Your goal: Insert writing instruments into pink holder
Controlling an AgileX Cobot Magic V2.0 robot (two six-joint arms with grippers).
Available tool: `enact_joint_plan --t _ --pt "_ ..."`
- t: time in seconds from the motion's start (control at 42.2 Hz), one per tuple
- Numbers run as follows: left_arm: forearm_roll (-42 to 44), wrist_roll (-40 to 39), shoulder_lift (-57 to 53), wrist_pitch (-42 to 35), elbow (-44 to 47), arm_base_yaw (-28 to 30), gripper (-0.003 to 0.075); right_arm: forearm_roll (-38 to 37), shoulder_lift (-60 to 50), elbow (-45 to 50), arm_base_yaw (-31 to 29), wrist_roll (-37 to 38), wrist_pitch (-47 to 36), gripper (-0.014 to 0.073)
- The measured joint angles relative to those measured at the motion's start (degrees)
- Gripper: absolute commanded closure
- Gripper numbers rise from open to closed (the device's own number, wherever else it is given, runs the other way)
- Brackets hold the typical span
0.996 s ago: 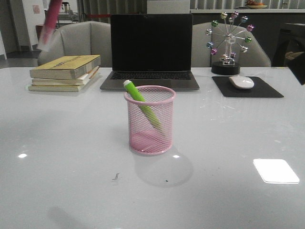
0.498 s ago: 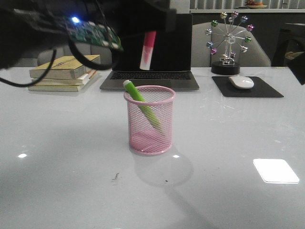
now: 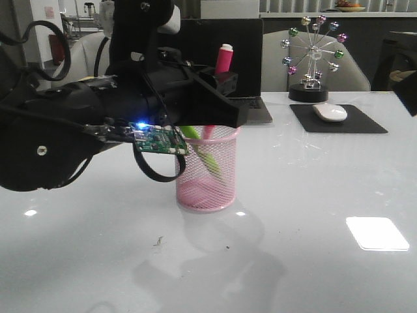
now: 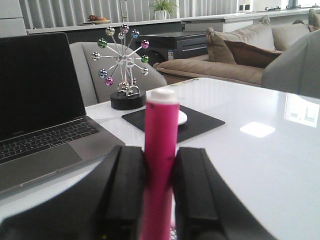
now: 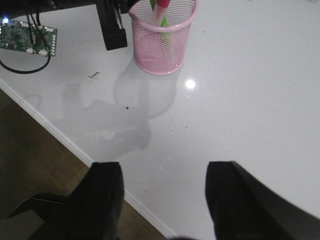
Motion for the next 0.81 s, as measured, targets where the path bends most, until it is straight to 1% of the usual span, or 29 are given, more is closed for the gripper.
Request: enact_joint_plan --t 0.024,0.095,0.19,0.237,0.308,0.379,0.427,0.569,0.617,0.64,0.759,0.806 --pt "0.0 0.0 0.0 0.0 0.0 0.0 0.036 0.0 0.0 0.0 0.0 0.0 0.0 0.0118" --pt "-0.1 0.0 0.0 -0.1 0.0 0.0 0.0325 0.0 0.0 0.0 0.0 0.0 0.0 0.0118" --pt "-0.6 0.0 -0.2 0.9 0.0 0.0 0.0325 0.0 0.0 0.0 0.0 0.0 0.0 0.0118" --pt "-0.9 0.0 -1.1 2.8 0.0 0.0 0.0325 0.0 0.0 0.0 0.0 0.0 0.0 0.0118" --pt "-1.7 0.0 -3.3 7.6 -0.4 0.0 0.0325 0.0 0.0 0.0 0.0 0.0 0.0 0.0118" --pt "-2.6 0.0 -7.3 16.5 -1.7 0.0 0.0325 0.0 0.0 0.0 0.0 0.0 0.0 0.0118" --pt "-3.0 0.0 -10.5 23.8 -2.9 0.0 0.0325 0.0 0.0 0.0 0.0 0.0 0.0 0.0118" --pt "-3.3 0.0 -20.2 49.9 -7.2 0.3 0.0325 0.0 0.0 0.0 0.0 0.0 0.0 0.0118" --pt "-3.0 0.0 -23.3 57.2 -8.4 0.3 0.0325 0.0 0.0 0.0 0.0 0.0 0.0 0.0118" --pt "-2.5 0.0 -25.0 63.0 -9.1 0.3 0.0325 0.0 0.0 0.0 0.0 0.0 0.0 0.0118" --pt "-0.3 0.0 -32.1 80.6 -11.2 0.3 0.0328 0.0 0.0 0.0 0.0 0.0 0.0 0.0118" --pt "0.2 0.0 -34.7 85.6 -11.5 0.3 0.0328 0.0 0.0 0.0 0.0 0.0 0.0 0.0118"
